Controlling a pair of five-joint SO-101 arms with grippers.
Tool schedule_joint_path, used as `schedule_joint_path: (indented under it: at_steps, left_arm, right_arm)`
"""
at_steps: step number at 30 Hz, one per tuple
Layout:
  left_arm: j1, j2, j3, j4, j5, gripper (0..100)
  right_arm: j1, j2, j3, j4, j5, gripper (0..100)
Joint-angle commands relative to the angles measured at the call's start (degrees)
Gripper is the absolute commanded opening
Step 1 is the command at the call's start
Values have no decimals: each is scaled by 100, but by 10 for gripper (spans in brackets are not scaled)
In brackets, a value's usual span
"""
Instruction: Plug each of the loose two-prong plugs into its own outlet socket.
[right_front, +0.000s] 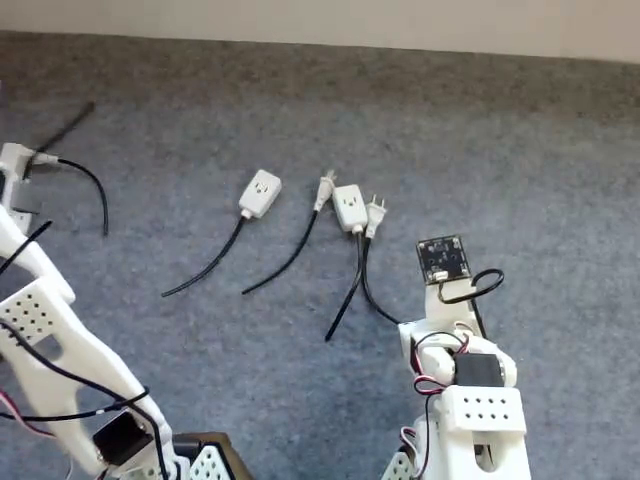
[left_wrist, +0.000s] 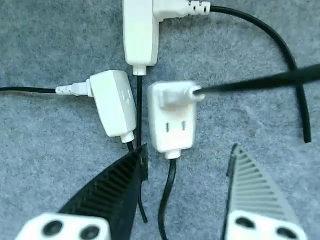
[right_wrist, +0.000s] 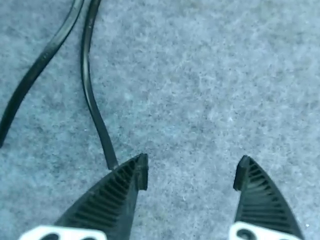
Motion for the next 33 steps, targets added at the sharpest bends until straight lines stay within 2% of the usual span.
schedule_joint_path:
  at_steps: [1, 4, 7, 11, 14, 17, 21, 24, 29, 33]
  left_arm:
    - [13, -48, -365, 123, 9, 284]
    - [48, -75, -409, 123, 9, 284]
    - [365, -92, -576, 132, 9, 284]
    - [1103, -136, -1253, 185, 62, 284]
    - [1886, -189, -1376, 237, 774, 284]
    - [2791, -207, -910, 237, 1327, 284]
    - [4022, -198, 180, 202, 1310, 284]
    - [4664, -180, 347, 202, 1301, 284]
    - [5332, -171, 409, 246, 1327, 284]
    - [5358, -163, 1051, 105, 1319, 284]
  right_arm:
    - [-22, -66, -13, -84, -26, 272]
    - [-22, -66, -13, -84, -26, 272]
    - [-40, -66, -13, -84, -26, 272]
    - [-40, -66, -13, -84, -26, 272]
    - [-40, -66, -13, -84, -26, 272]
    - [-40, -66, -13, -84, -26, 272]
    - [-22, -66, -13, -84, -26, 272]
    - [-22, -66, -13, -84, -26, 272]
    - [-48, -66, -22, -84, -26, 272]
    - [-48, -66, -22, -84, -26, 272]
